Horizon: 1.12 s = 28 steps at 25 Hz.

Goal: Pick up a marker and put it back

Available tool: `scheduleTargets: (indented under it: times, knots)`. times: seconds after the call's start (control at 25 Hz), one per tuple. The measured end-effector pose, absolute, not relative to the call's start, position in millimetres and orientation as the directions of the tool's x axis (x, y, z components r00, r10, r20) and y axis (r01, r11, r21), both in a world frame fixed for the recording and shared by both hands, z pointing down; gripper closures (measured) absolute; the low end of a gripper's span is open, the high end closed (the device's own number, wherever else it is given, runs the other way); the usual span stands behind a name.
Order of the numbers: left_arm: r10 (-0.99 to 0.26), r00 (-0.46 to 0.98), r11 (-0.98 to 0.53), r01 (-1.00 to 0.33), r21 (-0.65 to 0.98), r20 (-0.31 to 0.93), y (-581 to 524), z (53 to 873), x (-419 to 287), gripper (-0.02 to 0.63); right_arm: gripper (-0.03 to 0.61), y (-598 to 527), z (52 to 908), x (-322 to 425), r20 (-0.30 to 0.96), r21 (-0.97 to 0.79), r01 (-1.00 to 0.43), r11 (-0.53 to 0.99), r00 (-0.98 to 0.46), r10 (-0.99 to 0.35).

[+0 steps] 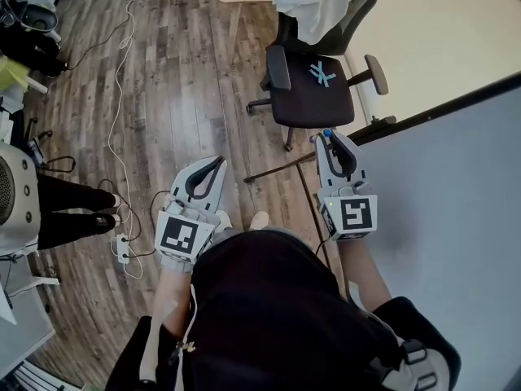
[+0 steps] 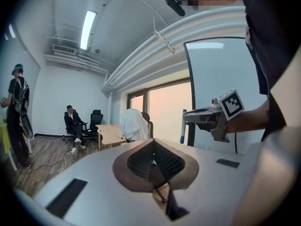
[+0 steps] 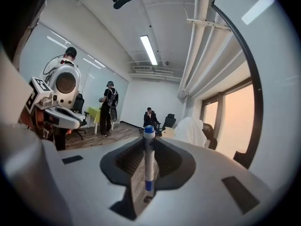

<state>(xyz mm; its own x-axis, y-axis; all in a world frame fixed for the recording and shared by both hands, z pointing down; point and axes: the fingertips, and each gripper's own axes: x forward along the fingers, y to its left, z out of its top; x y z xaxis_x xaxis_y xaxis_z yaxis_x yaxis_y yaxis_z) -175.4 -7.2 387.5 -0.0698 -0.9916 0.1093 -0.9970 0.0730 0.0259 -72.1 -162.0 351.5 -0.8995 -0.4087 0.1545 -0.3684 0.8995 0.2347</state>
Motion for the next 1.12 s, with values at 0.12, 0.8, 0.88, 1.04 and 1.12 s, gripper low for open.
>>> scheduleTargets:
  times: [0.12, 0.8, 0.88, 1.04, 1.12]
  knots:
    - [-0.989, -0.111, 0.114, -0.993, 0.023, 0.102, 8.1, 382.3, -185.0, 0.606, 0.499, -141.0, 346.2, -92.2, 0.135, 0.2, -0.307, 0.93, -0.932, -0.337]
    - [-0.952, -0.29, 0.292, -0.956, 0.01, 0.095, 70.0, 375.5, -205.6, 0.606, 0.499, -49.0, 355.5, -149.9, 0.117, 0.092, -0.029, 0.995, -0.992, -0.039]
    - [-0.947, -0.307, 0.309, -0.951, 0.006, 0.1, 74.6, 375.5, -209.2, 0.606, 0.499, -41.1, 357.6, -153.3, 0.119, 0.087, -0.007, 0.996, -0.993, -0.017]
    - [-0.937, -0.334, 0.334, -0.942, -0.023, 0.106, 81.1, 375.1, -218.5, 0.606, 0.499, -29.8, 362.0, -158.1, 0.125, 0.076, 0.029, 0.997, -0.992, 0.019]
    - [-0.937, -0.335, 0.334, -0.942, -0.026, 0.101, 80.2, 377.0, -220.0, 0.606, 0.499, -28.5, 365.5, -158.5, 0.13, 0.069, 0.041, 0.997, -0.991, 0.031]
